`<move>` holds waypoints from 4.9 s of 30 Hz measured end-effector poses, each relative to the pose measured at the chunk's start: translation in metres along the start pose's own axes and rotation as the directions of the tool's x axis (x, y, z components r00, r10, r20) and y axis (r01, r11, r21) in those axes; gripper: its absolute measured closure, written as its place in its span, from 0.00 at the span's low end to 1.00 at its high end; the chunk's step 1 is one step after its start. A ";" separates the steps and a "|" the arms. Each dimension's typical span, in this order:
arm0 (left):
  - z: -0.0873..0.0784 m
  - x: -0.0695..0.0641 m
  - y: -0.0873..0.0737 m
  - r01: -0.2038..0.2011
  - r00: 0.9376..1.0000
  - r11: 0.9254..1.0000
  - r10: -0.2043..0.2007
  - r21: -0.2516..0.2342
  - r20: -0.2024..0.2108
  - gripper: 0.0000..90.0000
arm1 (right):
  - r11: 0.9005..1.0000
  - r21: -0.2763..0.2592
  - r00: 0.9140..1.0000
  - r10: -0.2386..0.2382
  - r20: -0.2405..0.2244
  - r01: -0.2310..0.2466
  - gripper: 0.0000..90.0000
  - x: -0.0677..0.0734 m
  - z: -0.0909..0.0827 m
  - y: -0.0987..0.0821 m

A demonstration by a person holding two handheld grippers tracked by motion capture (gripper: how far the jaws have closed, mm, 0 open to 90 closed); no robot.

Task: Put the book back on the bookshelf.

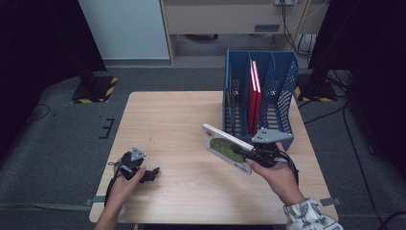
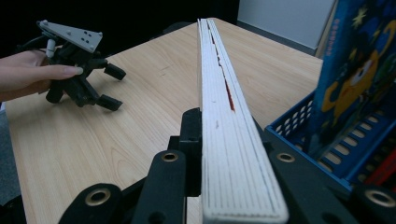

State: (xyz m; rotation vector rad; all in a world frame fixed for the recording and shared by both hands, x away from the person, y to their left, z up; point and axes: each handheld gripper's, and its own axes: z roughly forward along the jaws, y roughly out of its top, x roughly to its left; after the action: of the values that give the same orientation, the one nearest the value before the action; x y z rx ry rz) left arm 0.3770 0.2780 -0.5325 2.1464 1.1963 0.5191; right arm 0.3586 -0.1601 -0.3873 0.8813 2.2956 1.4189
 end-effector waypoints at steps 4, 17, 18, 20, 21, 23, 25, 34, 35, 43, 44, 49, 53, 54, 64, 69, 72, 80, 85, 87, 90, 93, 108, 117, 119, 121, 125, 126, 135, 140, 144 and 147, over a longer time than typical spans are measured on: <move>0.000 0.000 -0.002 0.026 1.000 1.000 -0.026 -0.005 0.007 0.02 | 1.000 -0.003 1.000 0.003 0.027 -0.003 0.84 -0.003 -0.009 0.001; 0.000 -0.002 -0.005 0.044 0.999 0.999 -0.044 -0.017 0.006 0.00 | 0.999 -0.033 0.997 0.015 0.079 -0.012 0.84 -0.010 -0.043 0.008; 0.000 -0.002 -0.005 0.044 0.999 0.999 -0.044 -0.017 0.006 0.00 | 0.999 -0.034 0.997 0.017 0.080 -0.014 0.84 -0.011 -0.045 0.008; 0.000 -0.002 -0.005 0.046 0.999 0.999 -0.046 -0.019 0.006 0.00 | 0.999 -0.045 0.996 0.030 0.086 -0.026 0.84 -0.014 -0.050 0.009; 0.000 -0.002 -0.006 0.046 0.999 0.999 -0.046 -0.019 0.006 0.00 | 0.998 -0.050 0.995 0.033 0.090 -0.028 0.84 -0.015 -0.052 0.009; 0.000 -0.002 -0.006 0.046 0.999 0.999 -0.046 -0.019 0.006 0.00 | 0.997 -0.063 0.994 0.041 0.102 -0.035 0.84 -0.017 -0.058 0.010; 0.000 -0.002 -0.006 0.045 0.999 0.999 -0.045 -0.019 0.007 0.00 | 0.996 -0.074 0.993 0.047 0.111 -0.039 0.84 -0.020 -0.064 0.010; 0.000 -0.002 -0.006 0.042 0.999 0.999 -0.042 -0.019 0.008 0.00 | 0.993 -0.100 0.982 0.074 0.174 -0.057 0.84 -0.034 -0.079 0.017; 0.000 -0.002 -0.006 0.037 0.999 0.999 -0.037 -0.016 0.010 0.00 | 0.993 -0.106 0.980 0.080 0.184 -0.061 0.84 -0.036 -0.080 0.017; 0.000 -0.003 -0.006 0.034 0.999 0.999 -0.033 -0.017 0.016 0.00 | 0.990 -0.125 0.964 0.101 0.246 -0.072 0.84 -0.047 -0.080 0.020; 0.000 -0.003 -0.006 0.034 0.999 0.999 -0.034 -0.018 0.015 0.00 | 0.990 -0.122 0.963 0.102 0.250 -0.073 0.84 -0.049 -0.080 0.020; 0.000 -0.003 -0.006 0.034 0.999 0.999 -0.033 -0.018 0.016 0.00 | 0.991 -0.108 0.955 0.106 0.279 -0.079 0.84 -0.054 -0.078 0.019; 0.000 -0.003 -0.006 0.034 0.999 0.999 -0.033 -0.017 0.016 0.00 | 0.991 -0.106 0.952 0.108 0.287 -0.081 0.84 -0.057 -0.080 0.018; 0.000 -0.003 -0.006 0.034 0.999 0.999 -0.033 -0.017 0.016 0.00 | 0.991 -0.108 0.951 0.113 0.288 -0.085 0.84 -0.058 -0.081 0.017; 0.000 -0.003 -0.006 0.034 0.999 0.999 -0.033 -0.018 0.015 0.00 | 0.990 -0.103 0.939 0.125 0.320 -0.097 0.84 -0.063 -0.095 0.009; 0.001 -0.003 -0.005 0.034 0.999 0.999 -0.033 -0.021 0.018 0.00 | 0.988 -0.107 0.931 0.143 0.337 -0.113 0.84 -0.067 -0.099 0.005; 0.001 -0.003 -0.005 0.033 0.999 0.999 -0.033 -0.021 0.018 0.00 | 0.987 -0.106 0.927 0.150 0.342 -0.121 0.84 -0.068 -0.100 0.003; 0.001 -0.004 -0.005 0.033 0.999 0.999 -0.032 -0.021 0.019 0.00 | 0.984 -0.103 0.918 0.171 0.359 -0.144 0.84 -0.073 -0.104 -0.001; 0.001 -0.004 -0.005 0.033 0.999 0.999 -0.033 -0.021 0.019 0.00 | 0.981 -0.116 0.906 0.185 0.380 -0.152 0.84 -0.076 -0.106 -0.002; 0.001 -0.004 -0.005 0.033 0.999 0.999 -0.032 -0.020 0.019 0.00 | 0.980 -0.121 0.899 0.194 0.392 -0.159 0.84 -0.078 -0.106 -0.002; 0.001 -0.004 -0.005 0.033 0.999 0.999 -0.032 -0.020 0.020 0.00 | 0.976 -0.128 0.891 0.212 0.403 -0.174 0.84 -0.084 -0.103 -0.001; 0.001 -0.004 -0.005 0.029 0.999 0.999 -0.029 -0.018 0.021 0.00 | 0.977 -0.124 0.880 0.211 0.425 -0.174 0.84 -0.091 -0.098 0.002; 0.001 -0.004 -0.005 0.025 0.999 1.000 -0.025 -0.018 0.023 0.00 | 0.969 -0.129 0.833 0.247 0.496 -0.211 0.84 -0.118 -0.080 0.014; 0.001 -0.004 -0.004 0.024 0.999 1.000 -0.023 -0.018 0.025 0.00 | 0.969 -0.123 0.818 0.246 0.520 -0.213 0.84 -0.128 -0.071 0.022; 0.001 -0.004 -0.004 0.023 0.999 1.000 -0.023 -0.018 0.025 0.00 | 0.970 -0.120 0.816 0.243 0.524 -0.212 0.84 -0.129 -0.069 0.023; 0.001 -0.004 -0.004 0.023 0.999 1.000 -0.022 -0.018 0.026 0.00 | 0.970 -0.122 0.815 0.241 0.528 -0.209 0.84 -0.132 -0.068 0.023; 0.001 -0.004 -0.004 0.023 0.999 1.000 -0.023 -0.018 0.026 0.00 | 0.970 -0.126 0.807 0.244 0.537 -0.210 0.84 -0.136 -0.065 0.021; 0.001 -0.004 -0.004 0.023 0.999 1.000 -0.022 -0.018 0.026 0.00 | 0.969 -0.124 0.807 0.245 0.538 -0.212 0.84 -0.137 -0.064 0.021; 0.001 -0.004 -0.004 0.022 0.999 1.000 -0.022 -0.018 0.026 0.00 | 0.968 -0.127 0.803 0.249 0.542 -0.214 0.84 -0.141 -0.057 0.020; 0.001 -0.004 -0.004 0.022 0.999 1.000 -0.022 -0.018 0.026 0.00 | 0.968 -0.131 0.800 0.252 0.544 -0.216 0.84 -0.145 -0.054 0.021; 0.001 -0.004 -0.004 0.022 0.999 1.000 -0.021 -0.018 0.027 0.00 | 0.966 -0.132 0.796 0.257 0.548 -0.222 0.84 -0.149 -0.052 0.023; 0.001 -0.005 -0.004 0.022 0.999 1.000 -0.022 -0.018 0.027 0.00 | 0.967 -0.130 0.795 0.255 0.550 -0.219 0.84 -0.150 -0.051 0.024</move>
State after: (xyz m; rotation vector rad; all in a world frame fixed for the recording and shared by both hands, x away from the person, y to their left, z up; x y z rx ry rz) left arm 0.3728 0.2755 -0.5366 2.1158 1.1945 0.4889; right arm 0.4544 -0.2836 -0.3514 1.3935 1.7286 1.1019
